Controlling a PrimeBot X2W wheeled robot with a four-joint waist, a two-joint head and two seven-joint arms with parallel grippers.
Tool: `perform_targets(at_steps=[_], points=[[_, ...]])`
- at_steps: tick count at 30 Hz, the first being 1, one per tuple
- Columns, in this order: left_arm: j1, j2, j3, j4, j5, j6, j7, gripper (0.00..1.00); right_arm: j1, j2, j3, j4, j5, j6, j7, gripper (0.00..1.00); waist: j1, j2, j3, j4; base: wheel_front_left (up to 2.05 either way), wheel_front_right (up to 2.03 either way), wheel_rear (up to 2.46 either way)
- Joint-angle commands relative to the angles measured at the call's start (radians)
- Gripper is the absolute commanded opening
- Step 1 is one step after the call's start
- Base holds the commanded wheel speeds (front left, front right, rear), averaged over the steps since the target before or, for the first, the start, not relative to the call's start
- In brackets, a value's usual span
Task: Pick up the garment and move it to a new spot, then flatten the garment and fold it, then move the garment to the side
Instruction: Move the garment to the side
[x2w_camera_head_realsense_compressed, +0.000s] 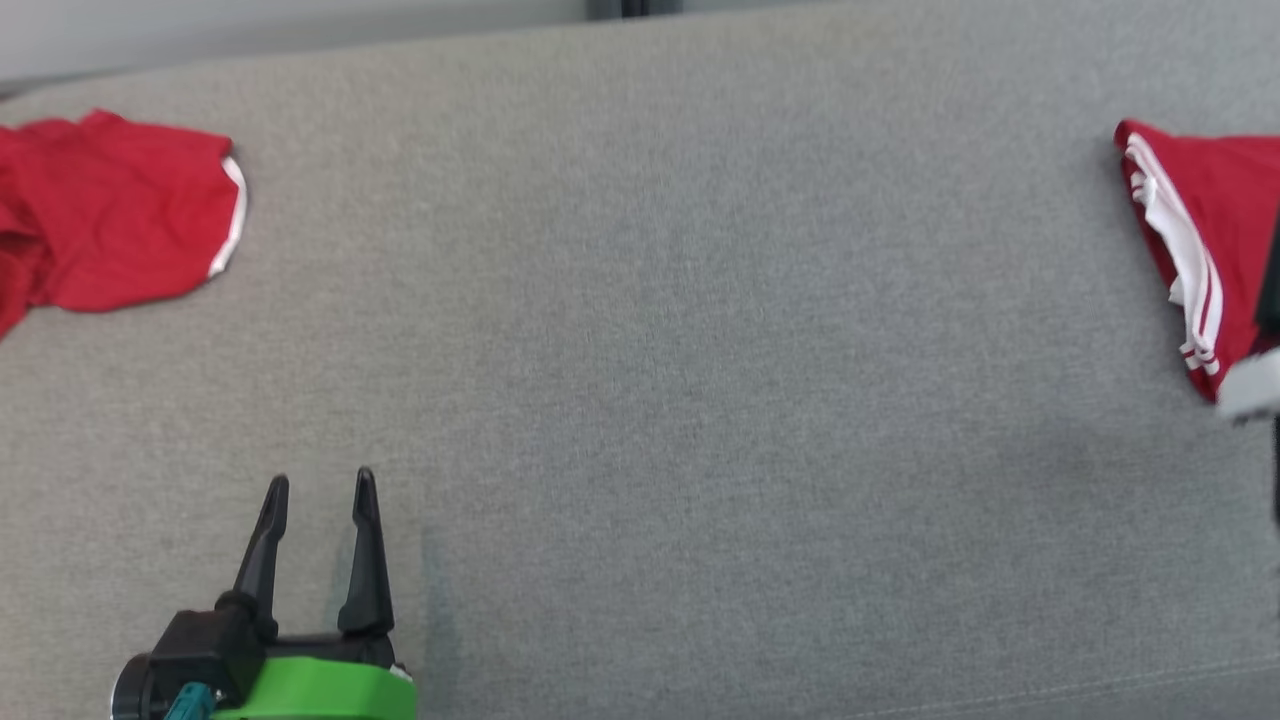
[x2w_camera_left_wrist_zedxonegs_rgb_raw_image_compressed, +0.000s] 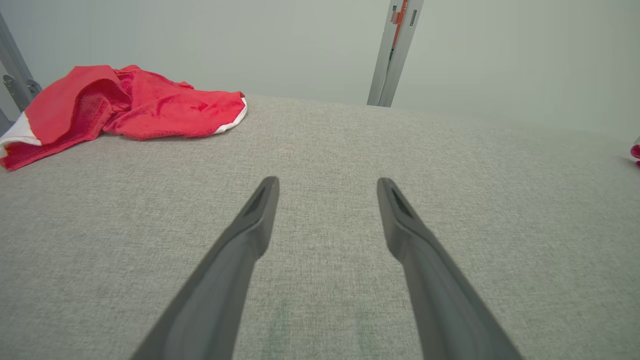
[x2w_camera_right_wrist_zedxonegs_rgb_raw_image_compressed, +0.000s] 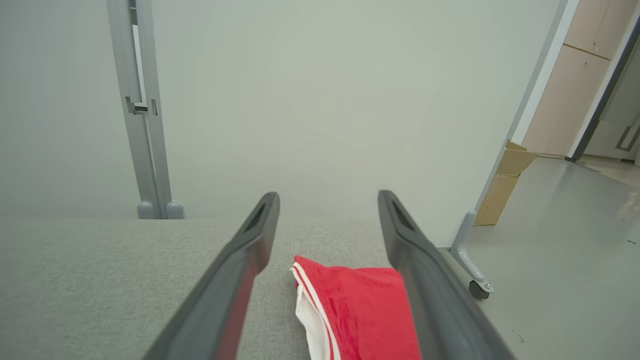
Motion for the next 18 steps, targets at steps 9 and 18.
perform_targets(at_steps=[9, 18], points=[[0.088, 0.002, 0.024, 0.025, -0.001, -0.003, 0.000, 1.00, 0.317, 0.136, 0.055, -0.129, -0.003, -0.001, -0.002, 1.00, 0.0000, 0.0000, -0.250, 0.029, 0.00, 0.00, 0.00], [0.108, 0.002, 0.027, 0.058, -0.010, -0.005, 0.000, 1.00, 0.427, 0.204, 0.131, -0.080, -0.014, -0.001, -0.002, 1.00, 0.0000, 0.0000, -0.271, 0.049, 0.00, 0.00, 0.00]])
